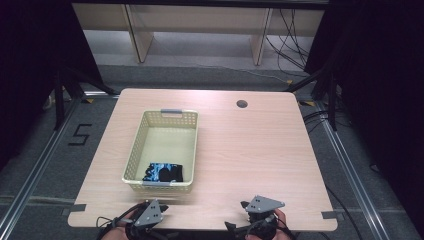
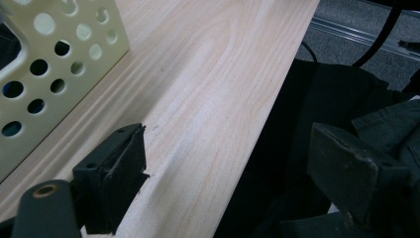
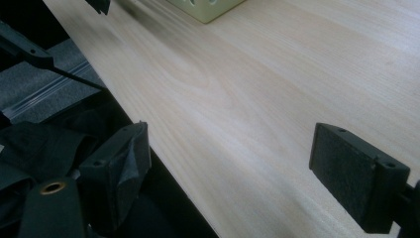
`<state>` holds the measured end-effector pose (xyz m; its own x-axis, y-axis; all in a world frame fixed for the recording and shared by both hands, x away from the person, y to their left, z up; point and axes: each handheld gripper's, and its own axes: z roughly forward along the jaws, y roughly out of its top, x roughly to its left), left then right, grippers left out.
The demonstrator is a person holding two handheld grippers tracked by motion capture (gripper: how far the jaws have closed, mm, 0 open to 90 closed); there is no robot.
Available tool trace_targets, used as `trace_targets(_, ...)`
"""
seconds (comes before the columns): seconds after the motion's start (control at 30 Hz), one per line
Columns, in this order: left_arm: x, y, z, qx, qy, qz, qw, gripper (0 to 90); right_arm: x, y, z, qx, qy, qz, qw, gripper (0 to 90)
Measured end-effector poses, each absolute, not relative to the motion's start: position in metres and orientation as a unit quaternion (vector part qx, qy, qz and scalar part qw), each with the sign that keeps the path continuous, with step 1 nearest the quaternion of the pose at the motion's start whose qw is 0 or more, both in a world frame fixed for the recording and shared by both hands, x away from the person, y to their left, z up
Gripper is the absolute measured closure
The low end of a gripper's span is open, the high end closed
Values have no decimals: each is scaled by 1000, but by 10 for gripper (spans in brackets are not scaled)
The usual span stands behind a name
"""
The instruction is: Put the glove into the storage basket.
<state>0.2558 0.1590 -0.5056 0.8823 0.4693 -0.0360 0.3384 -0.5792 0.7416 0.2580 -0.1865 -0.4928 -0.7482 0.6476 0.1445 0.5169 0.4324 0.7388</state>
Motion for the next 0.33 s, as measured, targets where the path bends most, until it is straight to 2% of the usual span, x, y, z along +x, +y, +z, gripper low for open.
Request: trace_targets(0.33, 258, 161, -505, 887, 230, 84, 392, 150, 259, -185, -494, 336, 845, 407, 83, 173)
